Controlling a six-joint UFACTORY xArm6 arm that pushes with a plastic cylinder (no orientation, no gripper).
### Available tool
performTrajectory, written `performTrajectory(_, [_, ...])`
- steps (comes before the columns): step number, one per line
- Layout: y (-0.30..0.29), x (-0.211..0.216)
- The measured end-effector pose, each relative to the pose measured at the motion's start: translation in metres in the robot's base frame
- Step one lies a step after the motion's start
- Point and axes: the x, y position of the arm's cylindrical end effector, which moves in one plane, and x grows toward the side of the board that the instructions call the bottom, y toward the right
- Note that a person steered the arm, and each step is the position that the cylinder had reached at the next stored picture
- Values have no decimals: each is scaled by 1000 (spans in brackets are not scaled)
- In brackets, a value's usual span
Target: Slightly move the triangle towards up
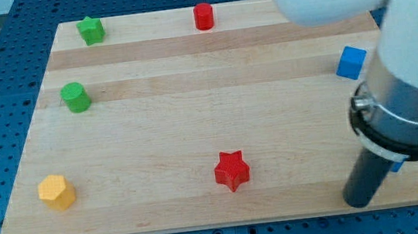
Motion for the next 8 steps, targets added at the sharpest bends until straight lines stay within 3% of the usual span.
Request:
performTrajectory(2, [64, -3])
performTrajectory(6, [65, -33])
performTrajectory(8, [38, -47])
